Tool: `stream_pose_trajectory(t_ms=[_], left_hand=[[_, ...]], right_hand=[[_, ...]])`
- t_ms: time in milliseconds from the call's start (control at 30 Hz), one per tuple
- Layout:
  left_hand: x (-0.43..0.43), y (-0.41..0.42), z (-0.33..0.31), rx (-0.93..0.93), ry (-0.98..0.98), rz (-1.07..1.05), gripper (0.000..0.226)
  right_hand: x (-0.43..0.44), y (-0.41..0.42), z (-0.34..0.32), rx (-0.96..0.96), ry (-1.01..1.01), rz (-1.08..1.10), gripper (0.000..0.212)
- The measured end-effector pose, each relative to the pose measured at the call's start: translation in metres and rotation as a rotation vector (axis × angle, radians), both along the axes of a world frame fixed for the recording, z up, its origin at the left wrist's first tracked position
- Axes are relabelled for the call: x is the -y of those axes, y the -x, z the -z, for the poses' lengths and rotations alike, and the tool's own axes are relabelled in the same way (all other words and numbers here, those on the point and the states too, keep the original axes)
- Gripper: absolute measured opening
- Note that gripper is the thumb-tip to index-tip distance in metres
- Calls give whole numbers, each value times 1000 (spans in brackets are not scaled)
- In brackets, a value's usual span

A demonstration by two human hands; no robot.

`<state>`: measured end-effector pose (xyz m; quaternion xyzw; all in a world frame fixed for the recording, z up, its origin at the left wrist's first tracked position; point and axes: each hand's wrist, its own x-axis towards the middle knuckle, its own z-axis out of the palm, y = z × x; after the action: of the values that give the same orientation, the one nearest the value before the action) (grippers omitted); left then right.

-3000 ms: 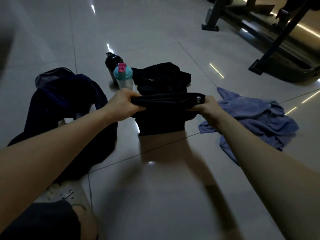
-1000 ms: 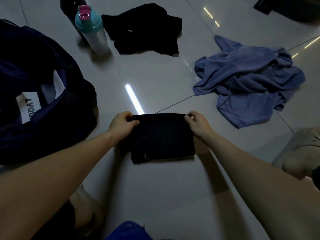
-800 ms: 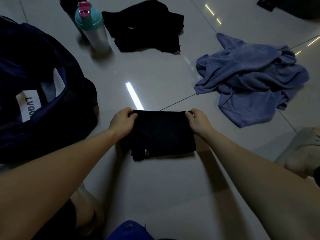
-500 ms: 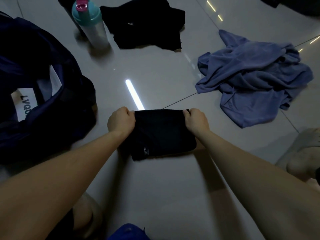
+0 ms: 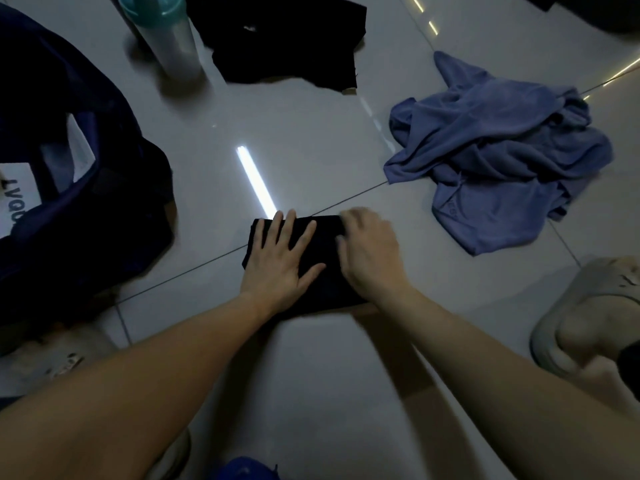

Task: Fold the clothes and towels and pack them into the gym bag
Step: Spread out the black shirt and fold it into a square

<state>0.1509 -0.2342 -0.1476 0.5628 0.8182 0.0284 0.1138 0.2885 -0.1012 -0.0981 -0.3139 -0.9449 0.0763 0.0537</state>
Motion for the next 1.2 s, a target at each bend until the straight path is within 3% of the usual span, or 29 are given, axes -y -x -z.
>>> stream_pose_trajectory(t_ms=[67,167,467,600,700,800,967,1067,1200], left_hand=[[1,0,4,11,-16,-6,72],[5,1,5,10,-40,-56,67],[10,4,-1,82,-22,-220,81],[10,8,-16,87,103,-181,85],[5,26,-32,119,113,-158,74],[-1,50,-46,141,85,-114,59],[7,56,-50,135,144,-172,60],[7,56,-56,239,140,-293,57],[5,57,-63,374,253,-449,47]], right_hand=[[16,0,16,123,39,-170,58],[12,-18,36,226,75,-105,68],[5,-29,48,154,159,82,73],[2,-26,34,286,190,51,77],[-14,-17,16,424,254,-12,73],[-31,-3,-3,438,139,-66,65],[-18,-9,2,586,122,-167,72],[-5,-11,-7,468,-1,-137,73],[35,-28,-17,324,-79,-433,57]])
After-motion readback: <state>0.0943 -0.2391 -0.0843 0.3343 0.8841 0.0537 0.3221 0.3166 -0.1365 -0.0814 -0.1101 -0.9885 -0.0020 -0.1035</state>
